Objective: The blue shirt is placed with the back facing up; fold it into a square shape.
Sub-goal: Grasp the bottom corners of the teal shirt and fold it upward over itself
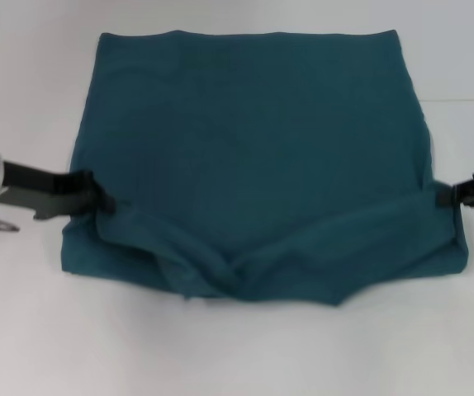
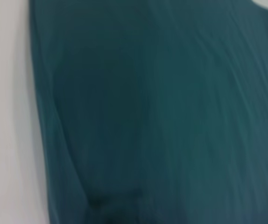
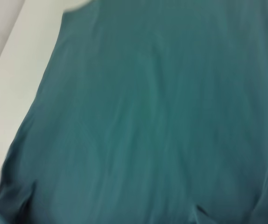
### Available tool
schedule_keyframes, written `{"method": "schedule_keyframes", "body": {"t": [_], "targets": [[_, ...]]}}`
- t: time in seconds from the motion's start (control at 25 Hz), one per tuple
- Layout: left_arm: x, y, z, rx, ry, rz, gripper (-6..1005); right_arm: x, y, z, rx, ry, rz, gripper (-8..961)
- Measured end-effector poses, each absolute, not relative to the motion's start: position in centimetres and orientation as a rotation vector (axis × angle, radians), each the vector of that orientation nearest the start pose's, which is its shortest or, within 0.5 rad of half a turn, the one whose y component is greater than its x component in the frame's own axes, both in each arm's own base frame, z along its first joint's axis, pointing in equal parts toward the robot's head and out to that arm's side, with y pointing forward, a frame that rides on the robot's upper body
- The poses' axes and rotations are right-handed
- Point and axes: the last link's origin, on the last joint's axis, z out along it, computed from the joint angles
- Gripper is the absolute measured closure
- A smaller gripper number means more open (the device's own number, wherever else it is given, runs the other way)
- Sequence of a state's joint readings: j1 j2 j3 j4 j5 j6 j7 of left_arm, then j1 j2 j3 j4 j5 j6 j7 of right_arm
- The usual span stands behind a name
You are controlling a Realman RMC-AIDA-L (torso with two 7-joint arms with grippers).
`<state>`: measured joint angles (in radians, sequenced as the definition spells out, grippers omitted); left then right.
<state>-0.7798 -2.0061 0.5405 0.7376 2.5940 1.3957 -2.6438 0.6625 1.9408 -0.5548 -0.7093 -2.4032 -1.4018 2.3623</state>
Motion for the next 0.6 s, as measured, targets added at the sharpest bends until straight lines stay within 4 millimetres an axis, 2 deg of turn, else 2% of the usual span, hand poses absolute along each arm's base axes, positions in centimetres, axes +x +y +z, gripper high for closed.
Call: {"method": "schedule_keyframes", "body": {"t": [0.32, 0.6], "targets": [[-25.6, 43.7, 3.0, -1.918, -1.727, -0.255, 922, 28.8, 42.3, 6.1, -1.993, 1.582, 0.429, 879], [-25.3, 45.9, 1.9, -1.825, -1.581, -0.302, 915, 27.6, 44.8, 4.6, -1.943, 1.504, 0.396, 872]]}}
